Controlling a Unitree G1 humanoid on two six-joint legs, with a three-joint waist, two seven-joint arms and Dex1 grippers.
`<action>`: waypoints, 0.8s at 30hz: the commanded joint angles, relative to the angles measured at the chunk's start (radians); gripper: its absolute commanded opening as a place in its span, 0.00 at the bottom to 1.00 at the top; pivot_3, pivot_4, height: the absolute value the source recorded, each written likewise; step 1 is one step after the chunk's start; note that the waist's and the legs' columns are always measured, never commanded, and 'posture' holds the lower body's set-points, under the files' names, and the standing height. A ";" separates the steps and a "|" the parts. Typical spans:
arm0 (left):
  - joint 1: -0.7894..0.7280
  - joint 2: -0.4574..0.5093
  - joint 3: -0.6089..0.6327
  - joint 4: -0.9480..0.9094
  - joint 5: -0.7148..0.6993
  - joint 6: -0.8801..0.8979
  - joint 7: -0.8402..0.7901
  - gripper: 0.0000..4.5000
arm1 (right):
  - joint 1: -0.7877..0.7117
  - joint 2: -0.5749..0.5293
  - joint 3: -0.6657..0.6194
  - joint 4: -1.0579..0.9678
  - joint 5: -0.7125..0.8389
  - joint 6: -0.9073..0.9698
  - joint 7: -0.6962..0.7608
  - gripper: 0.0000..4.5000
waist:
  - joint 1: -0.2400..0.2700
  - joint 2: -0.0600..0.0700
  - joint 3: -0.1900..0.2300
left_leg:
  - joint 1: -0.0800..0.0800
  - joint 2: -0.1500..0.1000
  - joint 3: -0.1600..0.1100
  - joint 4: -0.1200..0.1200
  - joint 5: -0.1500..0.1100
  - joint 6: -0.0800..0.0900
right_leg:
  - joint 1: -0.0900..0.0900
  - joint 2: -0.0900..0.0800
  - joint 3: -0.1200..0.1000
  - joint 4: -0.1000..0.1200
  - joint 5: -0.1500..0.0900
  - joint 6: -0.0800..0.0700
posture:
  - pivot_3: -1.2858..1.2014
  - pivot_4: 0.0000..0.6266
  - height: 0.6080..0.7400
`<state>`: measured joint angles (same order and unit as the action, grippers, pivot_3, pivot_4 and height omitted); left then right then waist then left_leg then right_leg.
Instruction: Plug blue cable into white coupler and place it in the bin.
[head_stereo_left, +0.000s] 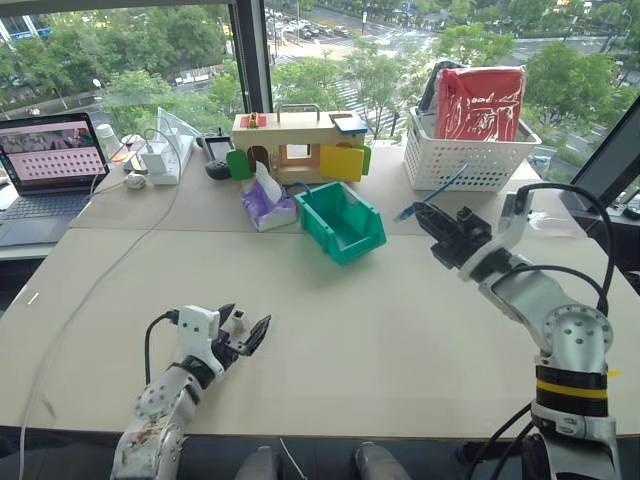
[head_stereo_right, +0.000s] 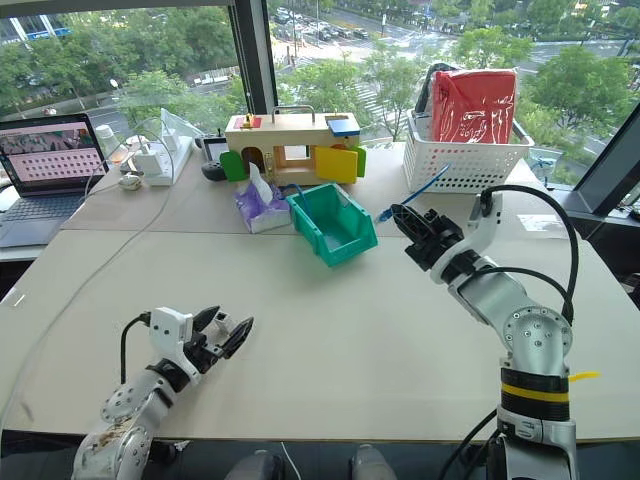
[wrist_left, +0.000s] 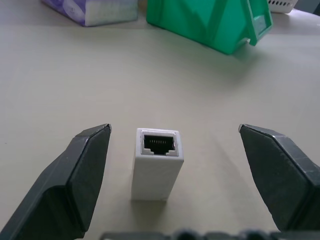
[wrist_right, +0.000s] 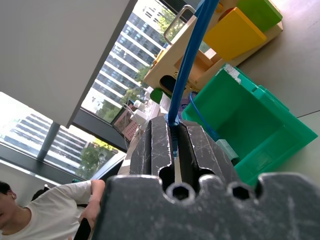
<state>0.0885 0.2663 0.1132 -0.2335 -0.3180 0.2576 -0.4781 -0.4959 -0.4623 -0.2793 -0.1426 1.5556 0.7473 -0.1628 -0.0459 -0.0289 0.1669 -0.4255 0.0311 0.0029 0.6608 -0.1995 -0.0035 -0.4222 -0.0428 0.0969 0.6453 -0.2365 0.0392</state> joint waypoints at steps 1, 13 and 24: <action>0.027 -0.001 0.001 0.042 -0.001 -0.040 -0.016 0.81 | -0.008 -0.011 -0.047 -0.056 0.022 -0.003 -0.019 0.00 | 0.000 0.000 0.000 | 0.000 0.000 0.000 0.000 0.000 0.000 | 0.000 0.000 0.000 0.000 0.000 0.000 | 0.52 0.24 0.81; -0.043 0.055 -0.071 0.073 -0.019 -0.002 -0.102 0.15 | 0.031 0.005 -0.028 -0.146 -0.053 -0.019 -0.059 0.00 | 0.000 0.005 -0.003 | 0.002 0.001 0.001 0.000 0.001 0.001 | 0.000 0.000 0.000 0.001 -0.002 0.004 | 0.52 0.24 0.81; -0.243 0.004 -0.196 -0.205 -0.126 0.706 0.120 0.15 | 0.236 -0.038 0.205 -0.430 -0.401 0.026 0.015 0.00 | 0.003 0.005 -0.003 | 0.000 -0.001 -0.001 0.000 0.001 0.002 | 0.000 -0.001 0.000 0.000 -0.004 0.009 | 0.52 0.24 0.81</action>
<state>-0.1354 0.2808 -0.0745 -0.3968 -0.4098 0.8353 -0.4015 -0.2593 -0.4995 -0.0940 -0.5076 1.1980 0.7705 -0.1714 -0.0427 -0.0242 0.1637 -0.4249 0.0301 0.0017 0.6606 -0.1986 -0.0019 -0.4214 -0.0433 0.0965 0.6458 -0.2406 0.0477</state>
